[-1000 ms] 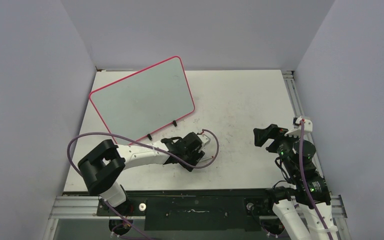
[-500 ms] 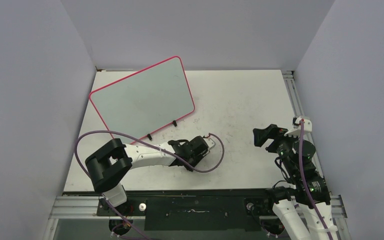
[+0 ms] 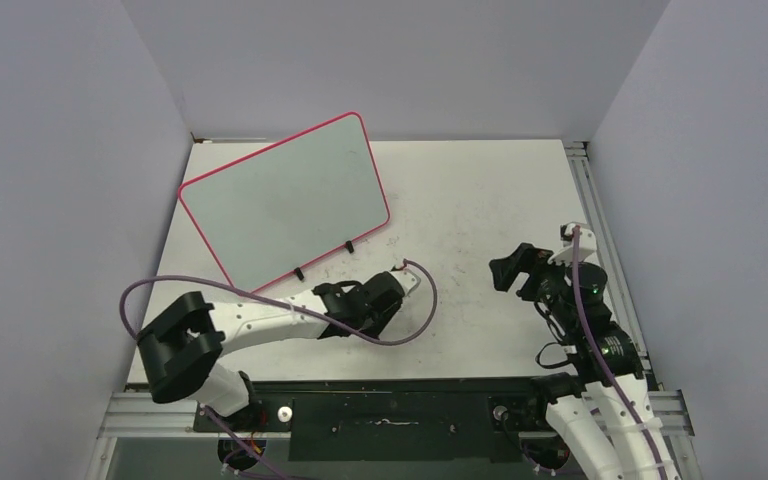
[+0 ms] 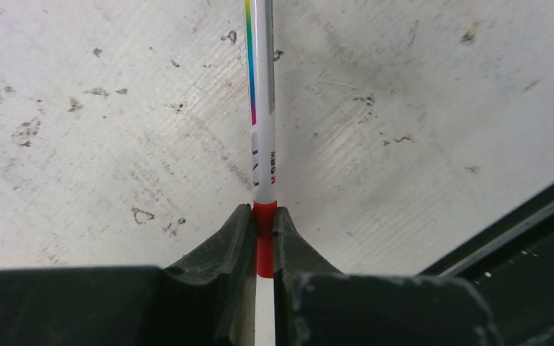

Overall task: Write a sentence on the whiteboard
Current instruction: Open the whiteboard marker at the center of the board.

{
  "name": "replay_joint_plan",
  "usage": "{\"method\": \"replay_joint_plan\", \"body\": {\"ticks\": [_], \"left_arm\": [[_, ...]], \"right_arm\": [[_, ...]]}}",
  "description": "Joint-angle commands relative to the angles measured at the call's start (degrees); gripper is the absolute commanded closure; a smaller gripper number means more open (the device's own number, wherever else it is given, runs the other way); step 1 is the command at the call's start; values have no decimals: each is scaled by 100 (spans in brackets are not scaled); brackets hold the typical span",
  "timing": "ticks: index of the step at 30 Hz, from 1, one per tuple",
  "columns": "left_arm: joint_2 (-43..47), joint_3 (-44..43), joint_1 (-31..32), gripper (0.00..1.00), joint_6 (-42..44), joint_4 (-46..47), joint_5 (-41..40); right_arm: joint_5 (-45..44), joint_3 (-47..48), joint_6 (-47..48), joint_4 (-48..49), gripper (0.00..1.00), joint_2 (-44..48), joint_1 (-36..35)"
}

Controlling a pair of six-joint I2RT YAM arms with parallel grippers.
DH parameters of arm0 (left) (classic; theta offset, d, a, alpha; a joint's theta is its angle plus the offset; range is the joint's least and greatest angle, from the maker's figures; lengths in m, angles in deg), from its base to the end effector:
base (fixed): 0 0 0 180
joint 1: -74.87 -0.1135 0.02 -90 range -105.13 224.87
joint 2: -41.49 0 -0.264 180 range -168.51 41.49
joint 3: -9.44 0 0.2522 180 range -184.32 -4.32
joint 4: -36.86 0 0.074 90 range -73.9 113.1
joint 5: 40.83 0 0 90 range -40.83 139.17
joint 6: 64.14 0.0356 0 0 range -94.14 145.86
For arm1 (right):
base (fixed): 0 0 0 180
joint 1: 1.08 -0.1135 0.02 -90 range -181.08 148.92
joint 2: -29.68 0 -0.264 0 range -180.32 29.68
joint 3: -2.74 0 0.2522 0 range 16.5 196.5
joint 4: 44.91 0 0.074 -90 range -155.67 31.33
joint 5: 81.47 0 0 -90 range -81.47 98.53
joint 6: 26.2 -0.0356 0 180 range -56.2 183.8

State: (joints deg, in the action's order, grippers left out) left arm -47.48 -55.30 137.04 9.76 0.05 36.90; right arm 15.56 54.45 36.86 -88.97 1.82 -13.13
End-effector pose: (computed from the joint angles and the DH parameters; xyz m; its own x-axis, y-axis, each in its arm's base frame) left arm 0.1458 -0.2599 0.1788 -0.6188 0.5917 -0.5168 0.6708 0.7403 0.0444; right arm 0.1163 0.0293 0.3011 -0.4459 0.3646 -0.8174 -0.1318 0.8766 0.4629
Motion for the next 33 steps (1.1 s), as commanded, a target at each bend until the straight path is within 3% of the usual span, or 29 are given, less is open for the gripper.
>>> {"method": "replay_joint_plan", "body": {"ticks": [1,5,8,13,18,23,28,33], "left_arm": [[999,-92,-23,100,-147,-82,-67],[1657,-348,-235,100,41,-546,-12],[2083,-483,-576,100,439,-716,333],[2645,-181,-720,100,1554,-243,1598],[2781,273,-725,100,1990,101,2410],[2880,443,-652,100,2063,90,2675],[2865,453,-566,100,2062,237,2835],[2810,486,-479,100,1954,411,3111]], "right_arm": [[734,-87,-118,543,10,-466,-16],[1982,-54,50,884,10,-1066,-16],[3389,105,97,1105,10,-1646,-15],[4953,181,-104,1657,9,-2287,-174],[5198,309,-195,1700,3,-2371,-398],[5239,295,-127,1611,13,-2488,-686],[5308,191,-396,2099,31,-2677,-1123],[5003,-64,-691,2619,32,-2687,-1659]]}}
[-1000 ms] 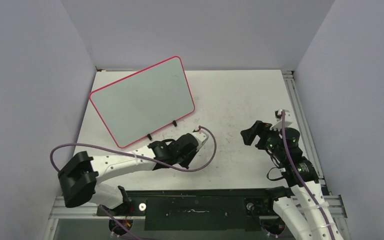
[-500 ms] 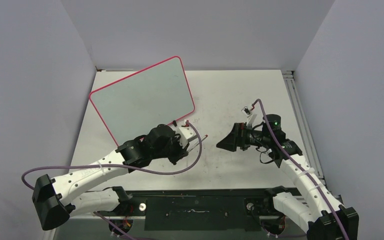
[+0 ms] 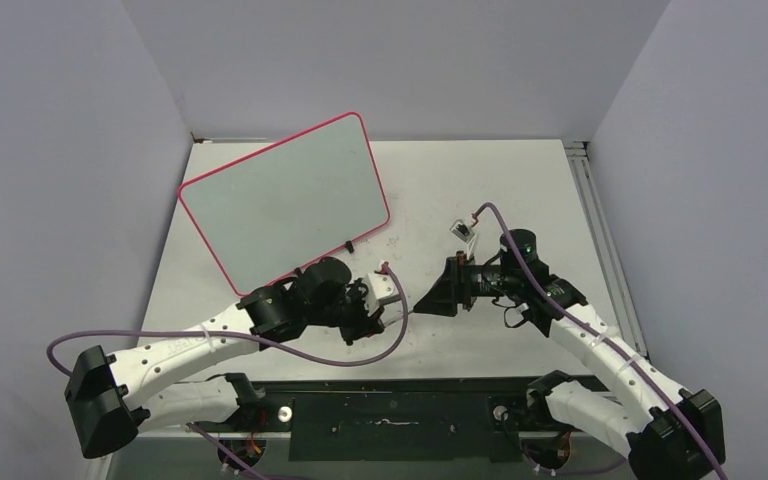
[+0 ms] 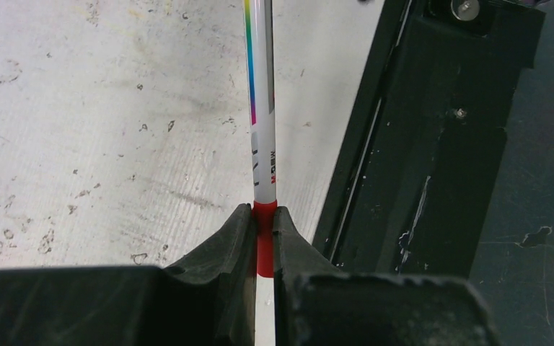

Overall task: Write a sentence on the whiteboard
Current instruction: Open the whiteboard marker at the center of the board.

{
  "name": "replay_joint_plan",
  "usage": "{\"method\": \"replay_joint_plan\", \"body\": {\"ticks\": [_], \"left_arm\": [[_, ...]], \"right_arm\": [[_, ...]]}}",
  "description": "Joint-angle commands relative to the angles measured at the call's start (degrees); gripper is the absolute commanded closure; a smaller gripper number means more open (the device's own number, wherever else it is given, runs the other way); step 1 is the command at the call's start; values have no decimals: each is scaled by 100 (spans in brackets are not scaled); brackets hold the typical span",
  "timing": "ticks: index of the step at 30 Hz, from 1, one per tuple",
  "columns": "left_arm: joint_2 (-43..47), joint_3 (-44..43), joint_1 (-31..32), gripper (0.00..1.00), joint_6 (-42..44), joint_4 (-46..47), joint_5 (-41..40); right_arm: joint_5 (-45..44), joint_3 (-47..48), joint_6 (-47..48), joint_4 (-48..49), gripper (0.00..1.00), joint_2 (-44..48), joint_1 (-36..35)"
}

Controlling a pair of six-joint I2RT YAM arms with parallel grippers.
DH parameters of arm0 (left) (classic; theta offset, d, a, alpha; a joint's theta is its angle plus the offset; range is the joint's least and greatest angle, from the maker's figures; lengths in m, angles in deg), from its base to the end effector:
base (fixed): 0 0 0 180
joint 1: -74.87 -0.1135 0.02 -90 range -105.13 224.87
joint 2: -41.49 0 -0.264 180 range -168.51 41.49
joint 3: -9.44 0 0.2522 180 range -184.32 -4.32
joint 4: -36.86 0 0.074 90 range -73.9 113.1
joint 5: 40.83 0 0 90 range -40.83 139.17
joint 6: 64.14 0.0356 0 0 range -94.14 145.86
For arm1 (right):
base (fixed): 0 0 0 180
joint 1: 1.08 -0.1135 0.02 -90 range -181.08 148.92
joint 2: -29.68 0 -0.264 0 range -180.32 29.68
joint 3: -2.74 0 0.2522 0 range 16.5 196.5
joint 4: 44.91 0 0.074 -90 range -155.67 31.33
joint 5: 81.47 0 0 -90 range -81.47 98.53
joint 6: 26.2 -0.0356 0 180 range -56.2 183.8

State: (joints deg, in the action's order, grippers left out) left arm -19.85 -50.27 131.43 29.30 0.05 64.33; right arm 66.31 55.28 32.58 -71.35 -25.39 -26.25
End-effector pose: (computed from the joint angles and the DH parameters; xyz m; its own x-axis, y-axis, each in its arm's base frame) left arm 0.1192 -0.1974 0.2706 -0.2869 0.5395 -0.7916 0.9372 0.3292 -0.1153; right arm 0.1701 0.1132 0.2738 -0.8396 -0.0892 -0.5358 -0.5396 0.2502 0.8039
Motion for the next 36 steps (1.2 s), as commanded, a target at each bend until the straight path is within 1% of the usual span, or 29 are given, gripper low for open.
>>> {"method": "replay_joint_plan", "body": {"ticks": [1,5,12,20,26,30,32,34,35,36], "left_arm": [[30,-25,105,100,11,400,367],[45,-11,121,100,8,427,408],[85,35,135,100,36,471,396],[110,82,198,100,118,488,400],[88,88,207,100,140,474,391],[42,78,251,100,205,410,316],[36,78,310,100,233,369,232],[40,78,321,100,224,364,194],[43,73,328,100,220,369,171],[41,65,322,100,206,372,134]], "right_arm": [[-133,-219,-347,989,32,42,-469],[-327,-334,-447,1175,34,19,-734],[-306,-333,-356,1216,46,-171,-1006],[-257,-313,-173,1200,53,-419,-1117],[-262,-296,-121,1286,61,-522,-1201],[-290,-355,-104,1286,62,-469,-1268],[-317,-393,-95,1286,66,-439,-1286],[-335,-423,-95,1286,73,-442,-1303],[-345,-426,-92,1286,78,-450,-1323],[-366,-432,-88,1286,85,-460,-1338]]}}
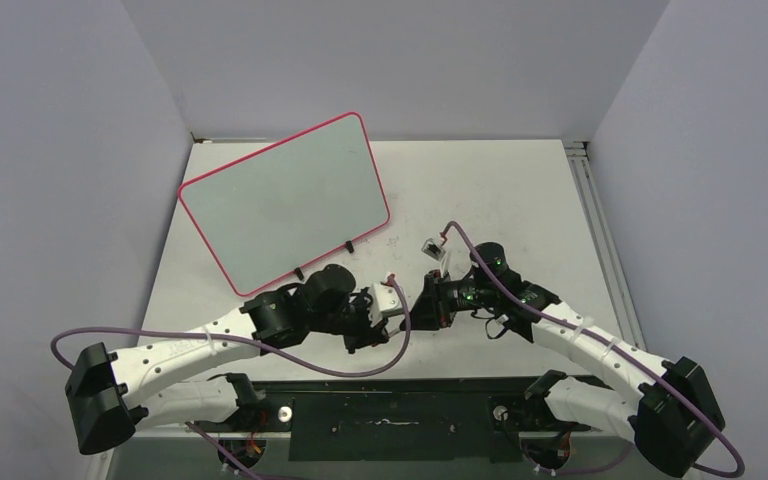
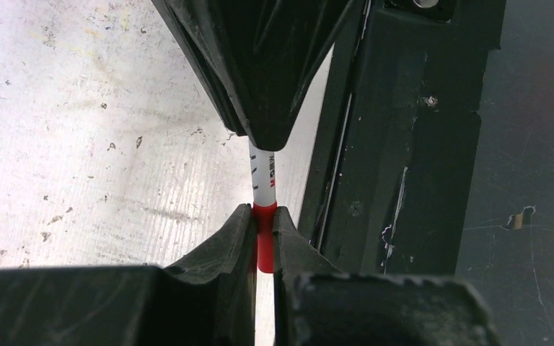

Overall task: Write a sentence on the whiteboard
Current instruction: Open the whiteboard marker at the center of the board.

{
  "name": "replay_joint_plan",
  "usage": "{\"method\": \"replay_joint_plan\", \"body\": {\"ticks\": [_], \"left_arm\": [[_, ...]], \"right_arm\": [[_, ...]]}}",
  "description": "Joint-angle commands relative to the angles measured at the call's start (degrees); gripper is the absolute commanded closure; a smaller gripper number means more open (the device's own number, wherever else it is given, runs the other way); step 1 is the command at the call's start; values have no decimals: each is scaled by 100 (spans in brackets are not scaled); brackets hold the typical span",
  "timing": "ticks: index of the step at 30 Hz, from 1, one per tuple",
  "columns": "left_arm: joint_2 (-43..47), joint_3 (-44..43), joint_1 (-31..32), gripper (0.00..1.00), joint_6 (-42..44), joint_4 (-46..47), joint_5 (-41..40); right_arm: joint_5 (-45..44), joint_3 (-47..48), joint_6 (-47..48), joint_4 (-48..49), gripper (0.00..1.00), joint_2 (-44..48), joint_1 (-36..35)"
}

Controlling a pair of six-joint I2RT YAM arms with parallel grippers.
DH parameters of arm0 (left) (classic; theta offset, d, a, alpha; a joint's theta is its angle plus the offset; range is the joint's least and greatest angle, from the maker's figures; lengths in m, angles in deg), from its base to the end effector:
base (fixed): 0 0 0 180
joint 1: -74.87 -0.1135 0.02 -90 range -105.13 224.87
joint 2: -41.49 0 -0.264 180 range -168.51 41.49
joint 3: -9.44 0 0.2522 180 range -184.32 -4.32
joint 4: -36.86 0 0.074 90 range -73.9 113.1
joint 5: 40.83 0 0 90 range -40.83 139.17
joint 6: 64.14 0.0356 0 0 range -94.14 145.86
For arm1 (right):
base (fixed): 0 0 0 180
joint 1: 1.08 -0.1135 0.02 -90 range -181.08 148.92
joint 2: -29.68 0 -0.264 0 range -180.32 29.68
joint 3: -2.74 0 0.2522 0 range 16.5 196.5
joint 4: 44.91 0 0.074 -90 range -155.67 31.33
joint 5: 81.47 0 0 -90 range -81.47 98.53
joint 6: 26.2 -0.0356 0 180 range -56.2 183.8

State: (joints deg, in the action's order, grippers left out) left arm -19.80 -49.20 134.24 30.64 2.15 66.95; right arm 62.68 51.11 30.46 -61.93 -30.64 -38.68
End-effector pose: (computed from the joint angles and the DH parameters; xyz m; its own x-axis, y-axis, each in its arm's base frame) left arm 0.1083 -0.2042 0.2679 -0.2295 0.5434 -0.8075 0.9655 0.2318 -0.1184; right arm 0.1559 0.1565 0.2447 -0.8258 -0.2297 -0.5151 -0.5570 0.1886 0.8088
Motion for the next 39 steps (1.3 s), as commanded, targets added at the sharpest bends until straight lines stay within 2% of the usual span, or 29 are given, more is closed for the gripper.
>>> {"method": "replay_joint_plan", "body": {"ticks": [1,2,3,5,6,7,8,11,15,19,21,27,39], "left_arm": [[38,-57,39,100,41,155,-183],[39,-81,35,99,12,142,-255],[48,-123,31,88,-4,101,-356],[111,-180,-44,52,-58,48,-500],[183,-186,-131,39,-145,82,-571],[271,-187,-281,31,-212,106,-568],[387,-180,-474,28,-286,190,-457],[867,-73,-1298,22,-786,692,568],[1223,330,-2709,15,-2003,2079,2291],[953,693,-3407,15,-3550,3861,3634],[795,872,-3462,15,-4221,4822,4009],[565,1080,-3442,15,-5164,5961,4448],[376,1048,-3226,15,-5286,5940,4498]], "right_arm": [[-55,-6,130,344,89,68,-110],[-148,3,139,203,94,89,-116],[-376,17,159,144,95,134,-116],[-1276,65,190,-78,95,366,-115],[-1601,16,173,-2,95,534,-115],[-1907,-49,118,98,95,704,-117],[-2187,-135,19,237,95,886,-116],[-2749,-374,-335,939,95,1374,-121],[-3407,-841,-826,2055,95,2274,-133],[-3783,-1164,-1052,3068,95,3029,-142],[-3751,-1138,-1085,3261,95,3075,-153],[-3029,-837,-1096,3574,95,2537,-166],[-2574,-666,-1010,4171,95,1687,-603]]}}
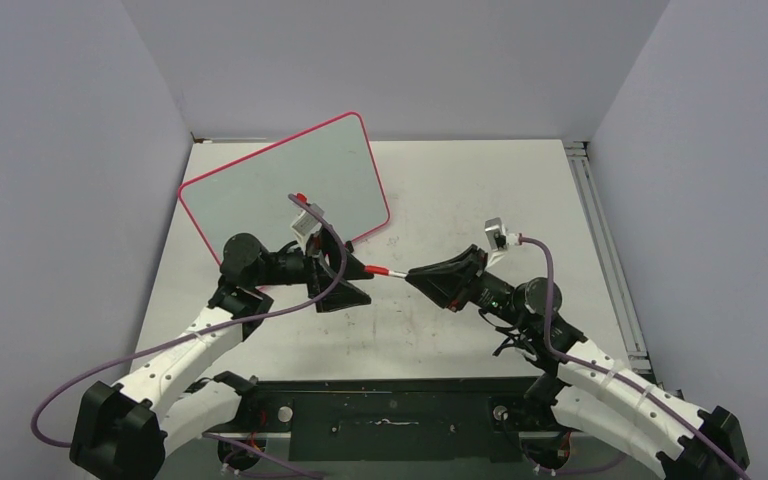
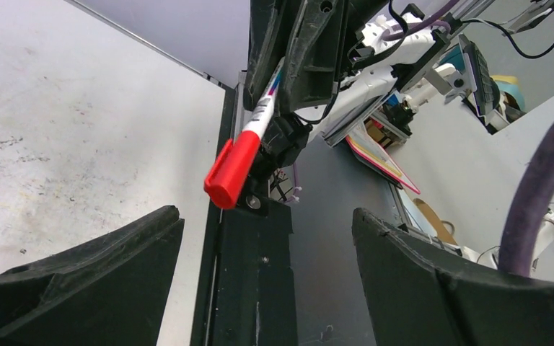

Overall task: Write a sentence on the whiteboard
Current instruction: Open the whiteboard marker at the center of the board.

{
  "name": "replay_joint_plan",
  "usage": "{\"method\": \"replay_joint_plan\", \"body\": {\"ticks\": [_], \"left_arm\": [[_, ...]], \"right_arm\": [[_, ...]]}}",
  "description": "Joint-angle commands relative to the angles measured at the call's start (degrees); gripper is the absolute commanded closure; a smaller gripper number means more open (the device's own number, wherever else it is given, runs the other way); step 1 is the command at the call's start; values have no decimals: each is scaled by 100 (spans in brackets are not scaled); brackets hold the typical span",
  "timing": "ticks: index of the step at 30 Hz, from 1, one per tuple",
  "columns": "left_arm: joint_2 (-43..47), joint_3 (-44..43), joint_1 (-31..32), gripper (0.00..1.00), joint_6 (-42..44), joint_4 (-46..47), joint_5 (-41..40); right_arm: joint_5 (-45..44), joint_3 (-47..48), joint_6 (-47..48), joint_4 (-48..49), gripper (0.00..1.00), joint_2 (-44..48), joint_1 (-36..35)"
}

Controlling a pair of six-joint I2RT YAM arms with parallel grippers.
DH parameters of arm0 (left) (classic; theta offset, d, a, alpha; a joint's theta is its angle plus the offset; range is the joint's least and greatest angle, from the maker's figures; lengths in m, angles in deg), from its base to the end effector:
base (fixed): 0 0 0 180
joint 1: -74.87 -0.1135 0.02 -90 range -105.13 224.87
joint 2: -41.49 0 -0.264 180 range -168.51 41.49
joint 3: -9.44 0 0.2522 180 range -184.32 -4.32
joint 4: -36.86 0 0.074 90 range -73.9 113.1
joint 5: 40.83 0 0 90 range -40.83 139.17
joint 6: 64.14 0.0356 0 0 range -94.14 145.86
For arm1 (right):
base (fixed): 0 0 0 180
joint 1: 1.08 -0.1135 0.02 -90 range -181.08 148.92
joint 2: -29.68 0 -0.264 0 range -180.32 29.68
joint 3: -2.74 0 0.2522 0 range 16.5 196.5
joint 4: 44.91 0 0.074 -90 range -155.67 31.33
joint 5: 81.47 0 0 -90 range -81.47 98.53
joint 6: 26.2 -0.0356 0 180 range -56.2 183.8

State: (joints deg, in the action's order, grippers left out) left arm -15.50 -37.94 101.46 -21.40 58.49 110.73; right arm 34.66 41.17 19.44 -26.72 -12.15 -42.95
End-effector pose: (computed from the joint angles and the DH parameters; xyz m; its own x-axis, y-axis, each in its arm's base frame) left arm 0.1772 -0.1237 0.3117 -0.5950 -0.0933 -0.7983 0.8034 -0.0407 -0.5941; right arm 0.1217 0.1301 0.3017 -0.5047 0.3905 -0.7699 -0.7880 0.1557 0.5956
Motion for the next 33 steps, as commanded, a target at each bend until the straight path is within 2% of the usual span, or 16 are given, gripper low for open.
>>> {"method": "replay_joint_plan", "body": {"ticks": [1,4,9,12,19,25,30,33], "left_arm": [[-65,-82,61,15,-81,291,119],[-62,-100,66,19,-81,251,112],[-55,-117,66,39,-89,240,161],[-53,-122,66,45,-110,244,188],[-25,-126,66,42,-149,275,223],[-22,-127,66,51,-169,301,225],[-48,-118,66,52,-206,349,233],[-49,-107,66,57,-204,354,234]], "right_arm": [[222,377,141,605,95,-208,-230],[207,481,309,453,95,-352,-381],[117,503,415,405,95,-454,-542],[90,517,464,376,95,-457,-588],[39,663,753,-171,95,-342,-632],[48,694,812,-333,95,-326,-654],[98,698,826,-289,95,-403,-704],[74,698,833,-283,95,-415,-722]]}}
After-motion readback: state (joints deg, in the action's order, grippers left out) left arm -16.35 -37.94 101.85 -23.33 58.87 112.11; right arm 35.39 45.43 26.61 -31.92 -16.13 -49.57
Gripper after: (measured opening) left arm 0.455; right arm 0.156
